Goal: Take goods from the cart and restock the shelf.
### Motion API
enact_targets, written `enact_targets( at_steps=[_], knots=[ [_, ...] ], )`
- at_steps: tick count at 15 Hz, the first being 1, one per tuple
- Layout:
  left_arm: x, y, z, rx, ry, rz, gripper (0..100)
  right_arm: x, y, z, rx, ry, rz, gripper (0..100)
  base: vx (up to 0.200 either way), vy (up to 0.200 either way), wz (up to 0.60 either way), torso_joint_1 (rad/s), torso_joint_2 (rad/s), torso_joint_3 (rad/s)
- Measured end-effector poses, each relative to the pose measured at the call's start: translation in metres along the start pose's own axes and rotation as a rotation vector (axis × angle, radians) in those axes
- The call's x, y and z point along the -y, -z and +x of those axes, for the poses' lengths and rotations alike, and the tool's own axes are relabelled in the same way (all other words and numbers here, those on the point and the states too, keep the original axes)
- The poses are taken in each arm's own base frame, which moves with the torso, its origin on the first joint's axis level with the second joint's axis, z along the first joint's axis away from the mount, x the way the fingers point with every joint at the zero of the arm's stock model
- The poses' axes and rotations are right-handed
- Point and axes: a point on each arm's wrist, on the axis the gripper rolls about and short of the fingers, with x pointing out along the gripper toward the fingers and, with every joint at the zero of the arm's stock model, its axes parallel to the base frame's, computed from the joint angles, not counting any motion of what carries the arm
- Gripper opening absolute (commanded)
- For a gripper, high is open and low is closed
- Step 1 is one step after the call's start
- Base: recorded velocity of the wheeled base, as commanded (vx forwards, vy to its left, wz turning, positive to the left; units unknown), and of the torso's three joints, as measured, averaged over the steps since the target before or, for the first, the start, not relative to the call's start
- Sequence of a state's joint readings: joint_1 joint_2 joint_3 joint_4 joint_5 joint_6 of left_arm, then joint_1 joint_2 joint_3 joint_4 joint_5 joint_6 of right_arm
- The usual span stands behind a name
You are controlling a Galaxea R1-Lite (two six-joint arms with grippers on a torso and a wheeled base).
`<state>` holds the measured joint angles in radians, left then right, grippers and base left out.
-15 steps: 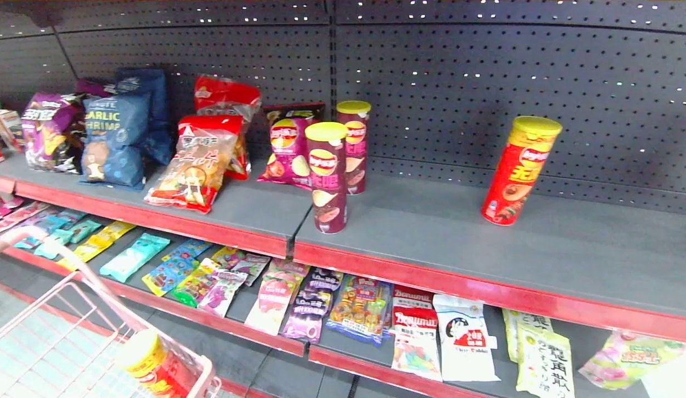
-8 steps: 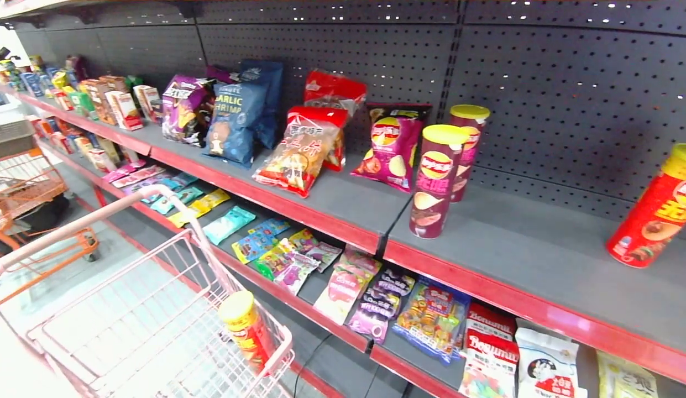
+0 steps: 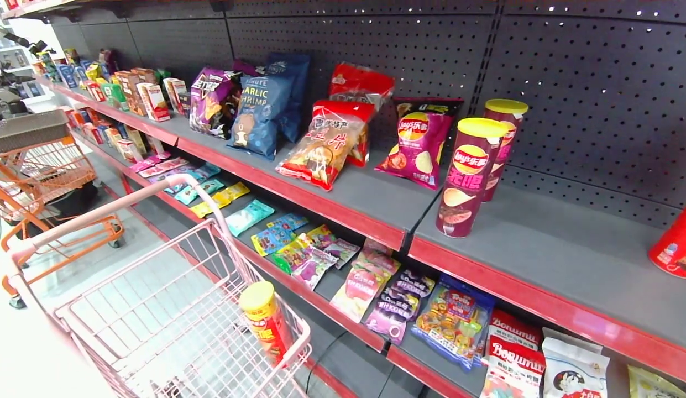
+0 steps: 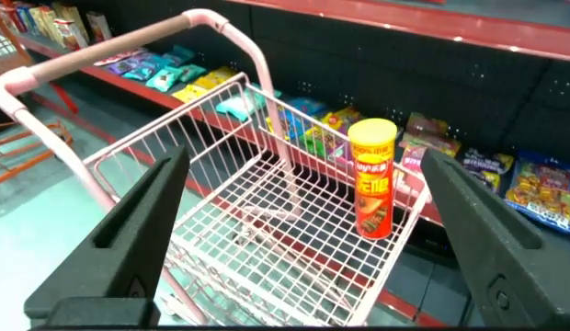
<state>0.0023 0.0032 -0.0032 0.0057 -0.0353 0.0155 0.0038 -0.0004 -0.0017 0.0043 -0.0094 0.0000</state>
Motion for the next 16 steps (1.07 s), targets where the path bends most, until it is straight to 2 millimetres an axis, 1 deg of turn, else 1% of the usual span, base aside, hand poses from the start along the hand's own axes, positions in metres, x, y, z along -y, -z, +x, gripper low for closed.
enact_targets(
  at_steps=[6, 14, 16],
  knots=[
    [0.0, 0.0, 0.0, 0.0, -0.001, 0.0, 100, 0.0, 0.0, 0.0, 0.0, 0.0, 0.0, 100, 0.0, 0.0, 0.0, -0.161, 0.39, 0.235],
    [0.0, 0.0, 0.0, 0.0, 0.0, 0.0, 100, 0.0, 0.0, 0.0, 0.0, 0.0, 0.0, 100, 0.0, 0.0, 0.0, -0.2, 0.54, 0.346],
    [0.0, 0.0001, 0.0, -0.001, 0.001, 0.0, 100, 0.0, 0.0002, 0.0, -0.001, 0.0, 0.0, 100, 0.0, 0.0, 0.0, -0.127, 0.4, 0.268]
  ],
)
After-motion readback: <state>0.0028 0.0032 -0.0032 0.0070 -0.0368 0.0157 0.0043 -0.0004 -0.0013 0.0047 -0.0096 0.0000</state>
